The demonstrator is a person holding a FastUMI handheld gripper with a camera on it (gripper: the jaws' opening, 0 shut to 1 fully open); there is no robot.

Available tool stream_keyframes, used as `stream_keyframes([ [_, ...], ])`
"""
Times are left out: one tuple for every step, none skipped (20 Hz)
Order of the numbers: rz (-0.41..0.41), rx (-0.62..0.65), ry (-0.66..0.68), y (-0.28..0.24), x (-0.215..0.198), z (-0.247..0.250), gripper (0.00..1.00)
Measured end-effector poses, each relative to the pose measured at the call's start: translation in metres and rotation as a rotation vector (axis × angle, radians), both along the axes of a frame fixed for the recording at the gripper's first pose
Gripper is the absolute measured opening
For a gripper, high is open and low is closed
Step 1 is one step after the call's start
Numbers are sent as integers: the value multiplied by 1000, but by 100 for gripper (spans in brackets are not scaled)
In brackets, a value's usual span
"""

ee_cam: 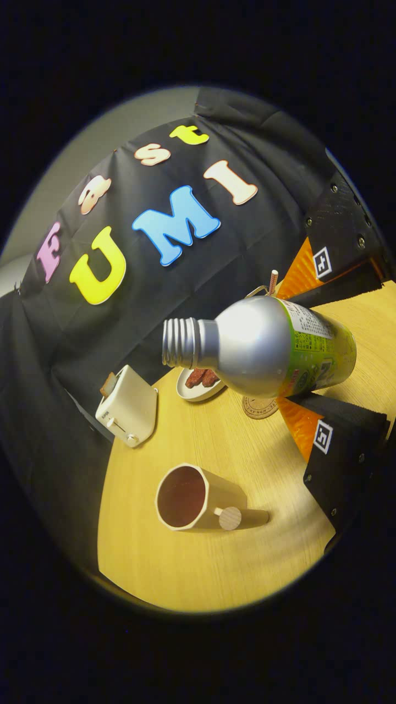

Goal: Take the bottle from table, then pour the juice into the cup, finally place the bottle on the coaster

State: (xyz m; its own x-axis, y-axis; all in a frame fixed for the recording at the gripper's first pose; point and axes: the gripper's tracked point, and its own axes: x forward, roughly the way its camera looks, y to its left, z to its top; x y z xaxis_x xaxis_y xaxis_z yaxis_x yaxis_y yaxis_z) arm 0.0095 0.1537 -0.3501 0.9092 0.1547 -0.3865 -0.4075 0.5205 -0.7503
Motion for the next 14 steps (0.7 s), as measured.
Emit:
stream_keyframes([
  [18, -38, 4, 2, 0, -3, 78],
  [35, -67, 7, 4, 2, -4, 78],
  [50, -97, 9, 5, 3, -5, 78],
  [67, -128, 8, 8, 3, -7, 78],
  [84, -155, 3, 11, 4, -6, 78],
  [103, -180, -1, 15, 4, -7, 78],
  [121, -203, -5, 18, 5, -6, 78],
  [140, -227, -10, 21, 7, -7, 78],
  [158, -251, -17, 25, 7, -6, 78],
  [179, -267, -25, 30, 8, -6, 78],
  [201, -288, -34, 34, 8, -6, 78],
  [221, -315, -43, 38, 10, -6, 78],
  [239, -339, -51, 40, 14, -6, 78],
  [257, -360, -59, 40, 16, -7, 79],
])
